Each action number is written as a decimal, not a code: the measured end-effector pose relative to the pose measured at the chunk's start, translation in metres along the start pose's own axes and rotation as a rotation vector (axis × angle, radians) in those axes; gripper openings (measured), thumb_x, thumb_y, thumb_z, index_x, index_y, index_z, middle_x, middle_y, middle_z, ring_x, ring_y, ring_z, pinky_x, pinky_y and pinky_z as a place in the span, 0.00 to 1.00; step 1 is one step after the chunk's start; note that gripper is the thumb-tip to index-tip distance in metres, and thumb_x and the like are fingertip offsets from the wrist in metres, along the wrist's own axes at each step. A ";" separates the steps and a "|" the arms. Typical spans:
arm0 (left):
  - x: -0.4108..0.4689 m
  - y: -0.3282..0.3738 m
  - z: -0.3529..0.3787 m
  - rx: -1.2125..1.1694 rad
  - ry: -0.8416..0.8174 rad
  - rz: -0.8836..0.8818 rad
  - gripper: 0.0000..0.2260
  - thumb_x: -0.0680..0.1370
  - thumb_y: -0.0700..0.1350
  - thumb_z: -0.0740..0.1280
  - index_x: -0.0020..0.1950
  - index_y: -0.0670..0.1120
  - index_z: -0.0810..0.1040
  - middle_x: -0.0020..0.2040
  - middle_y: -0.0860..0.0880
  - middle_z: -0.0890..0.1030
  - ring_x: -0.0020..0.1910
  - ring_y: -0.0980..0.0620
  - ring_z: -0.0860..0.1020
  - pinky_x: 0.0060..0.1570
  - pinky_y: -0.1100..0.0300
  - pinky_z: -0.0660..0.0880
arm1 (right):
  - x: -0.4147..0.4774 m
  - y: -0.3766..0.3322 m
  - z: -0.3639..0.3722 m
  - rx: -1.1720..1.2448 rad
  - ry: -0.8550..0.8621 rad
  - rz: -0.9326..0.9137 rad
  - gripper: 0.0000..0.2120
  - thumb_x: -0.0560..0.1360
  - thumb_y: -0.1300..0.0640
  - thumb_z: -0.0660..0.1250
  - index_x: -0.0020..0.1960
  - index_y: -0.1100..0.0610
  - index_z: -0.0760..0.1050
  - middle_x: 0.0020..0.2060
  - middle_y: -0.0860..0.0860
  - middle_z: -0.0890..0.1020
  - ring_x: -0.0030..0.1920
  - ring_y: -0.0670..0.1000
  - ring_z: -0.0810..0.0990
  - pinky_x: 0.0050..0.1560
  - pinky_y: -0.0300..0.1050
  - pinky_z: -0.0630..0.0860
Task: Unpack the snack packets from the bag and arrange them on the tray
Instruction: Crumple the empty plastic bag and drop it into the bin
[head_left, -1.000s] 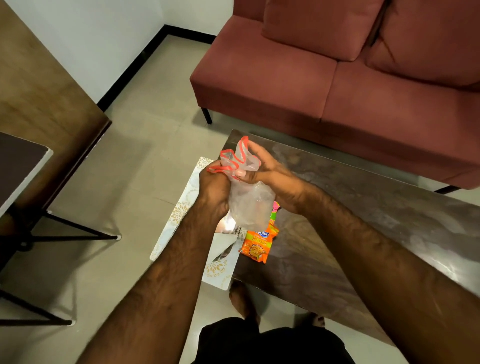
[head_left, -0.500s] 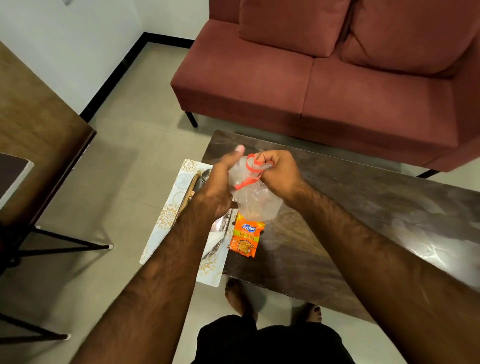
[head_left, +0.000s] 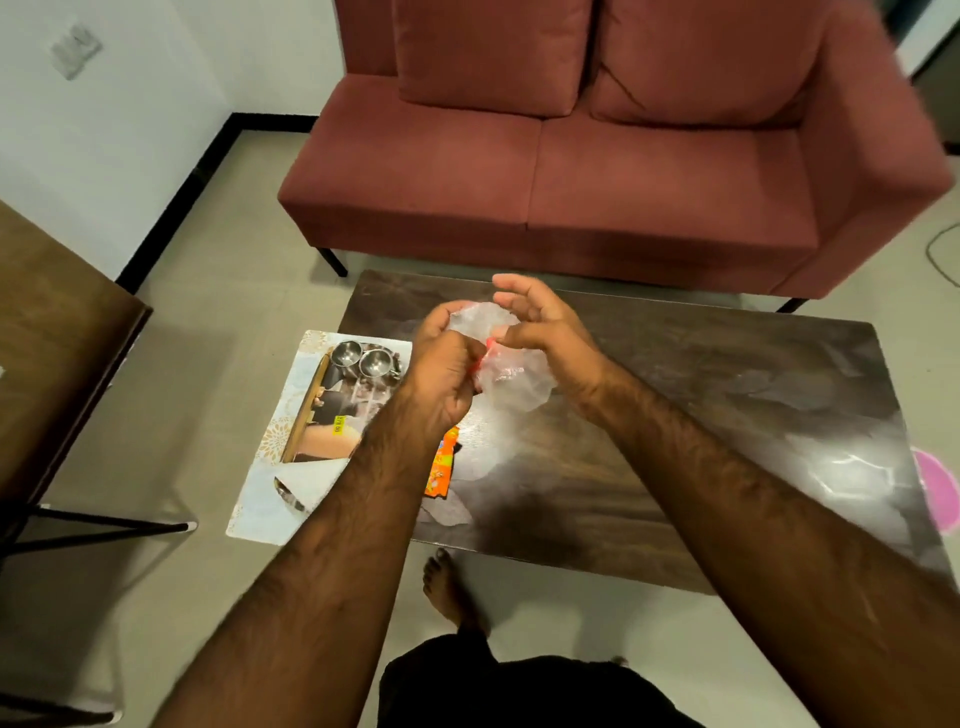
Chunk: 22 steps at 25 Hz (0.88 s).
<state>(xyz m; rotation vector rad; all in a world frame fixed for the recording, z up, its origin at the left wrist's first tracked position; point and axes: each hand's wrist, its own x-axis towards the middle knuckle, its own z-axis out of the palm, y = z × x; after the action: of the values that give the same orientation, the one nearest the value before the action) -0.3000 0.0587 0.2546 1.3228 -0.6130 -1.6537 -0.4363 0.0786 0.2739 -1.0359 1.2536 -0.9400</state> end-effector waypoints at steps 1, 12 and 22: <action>-0.007 -0.011 0.020 -0.014 -0.003 -0.003 0.24 0.68 0.23 0.57 0.52 0.47 0.77 0.41 0.46 0.83 0.32 0.49 0.81 0.31 0.59 0.76 | -0.019 0.006 -0.021 -0.010 0.009 -0.016 0.28 0.79 0.66 0.71 0.76 0.51 0.73 0.74 0.54 0.76 0.72 0.53 0.78 0.71 0.50 0.76; -0.118 -0.146 0.261 0.128 -0.455 -0.170 0.14 0.76 0.36 0.57 0.55 0.45 0.79 0.47 0.44 0.83 0.45 0.47 0.81 0.42 0.52 0.79 | -0.153 0.058 -0.225 -0.121 0.771 -0.090 0.06 0.80 0.43 0.69 0.51 0.44 0.81 0.49 0.46 0.86 0.50 0.46 0.86 0.52 0.46 0.84; -0.098 -0.214 0.406 0.537 -0.733 -0.329 0.22 0.76 0.33 0.59 0.65 0.53 0.73 0.62 0.42 0.79 0.50 0.41 0.80 0.48 0.32 0.81 | -0.192 0.083 -0.383 -0.064 1.046 0.167 0.14 0.81 0.37 0.64 0.54 0.45 0.81 0.46 0.41 0.85 0.49 0.46 0.85 0.60 0.57 0.84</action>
<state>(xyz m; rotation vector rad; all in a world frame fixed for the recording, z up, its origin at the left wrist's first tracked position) -0.7527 0.1826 0.2520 1.1866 -1.4059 -2.3756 -0.8355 0.2502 0.2385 -0.4267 2.1869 -1.3735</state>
